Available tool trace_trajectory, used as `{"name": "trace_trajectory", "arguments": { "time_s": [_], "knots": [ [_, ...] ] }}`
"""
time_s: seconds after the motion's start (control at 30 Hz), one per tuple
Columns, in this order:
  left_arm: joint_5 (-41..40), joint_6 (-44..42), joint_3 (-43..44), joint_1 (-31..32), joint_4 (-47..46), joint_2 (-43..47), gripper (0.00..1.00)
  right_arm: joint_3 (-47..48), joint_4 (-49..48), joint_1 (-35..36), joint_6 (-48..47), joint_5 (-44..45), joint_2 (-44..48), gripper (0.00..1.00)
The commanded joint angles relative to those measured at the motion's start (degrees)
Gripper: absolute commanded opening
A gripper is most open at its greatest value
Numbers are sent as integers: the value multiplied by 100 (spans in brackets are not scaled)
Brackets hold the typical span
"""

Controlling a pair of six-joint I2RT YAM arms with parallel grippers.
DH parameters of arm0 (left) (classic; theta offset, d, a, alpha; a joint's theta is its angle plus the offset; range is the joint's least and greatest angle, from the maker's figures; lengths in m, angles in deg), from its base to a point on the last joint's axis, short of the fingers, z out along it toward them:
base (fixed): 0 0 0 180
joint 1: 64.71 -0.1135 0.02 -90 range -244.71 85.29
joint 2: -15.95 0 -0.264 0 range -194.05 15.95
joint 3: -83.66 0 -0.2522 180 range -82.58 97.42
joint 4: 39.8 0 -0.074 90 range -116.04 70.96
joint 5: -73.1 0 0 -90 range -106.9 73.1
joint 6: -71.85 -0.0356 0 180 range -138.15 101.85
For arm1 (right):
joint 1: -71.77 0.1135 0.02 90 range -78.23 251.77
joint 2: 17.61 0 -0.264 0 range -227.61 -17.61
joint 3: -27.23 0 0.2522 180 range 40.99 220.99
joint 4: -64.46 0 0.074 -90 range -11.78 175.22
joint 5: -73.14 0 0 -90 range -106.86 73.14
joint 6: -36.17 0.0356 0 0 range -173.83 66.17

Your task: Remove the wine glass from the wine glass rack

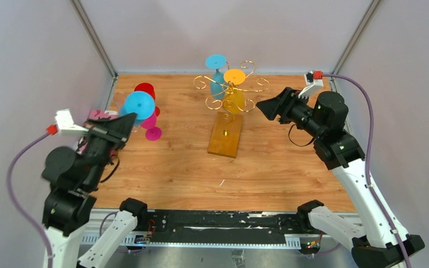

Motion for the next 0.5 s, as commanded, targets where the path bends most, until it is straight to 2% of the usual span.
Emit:
{"name": "trace_trajectory", "arguments": {
  "time_s": [0.0,0.2,0.3,0.37,0.47],
  "knots": [
    [-1302,-762,754,44,715,176,0,-38,-115,-75,-50,-125,-136,65],
    [-1860,-1139,1345,44,817,-77,0,-85,-225,-75,-93,-229,-208,65],
    [-1975,-1375,1450,44,561,-229,0,-129,-281,-75,-220,-255,-168,65],
    [-1517,-1539,1528,44,53,-451,0,-162,-388,-80,-299,-333,-101,66],
    [-127,-1500,1847,44,-504,-1066,0,-139,-526,-76,-402,-495,5,68]
  ]
}}
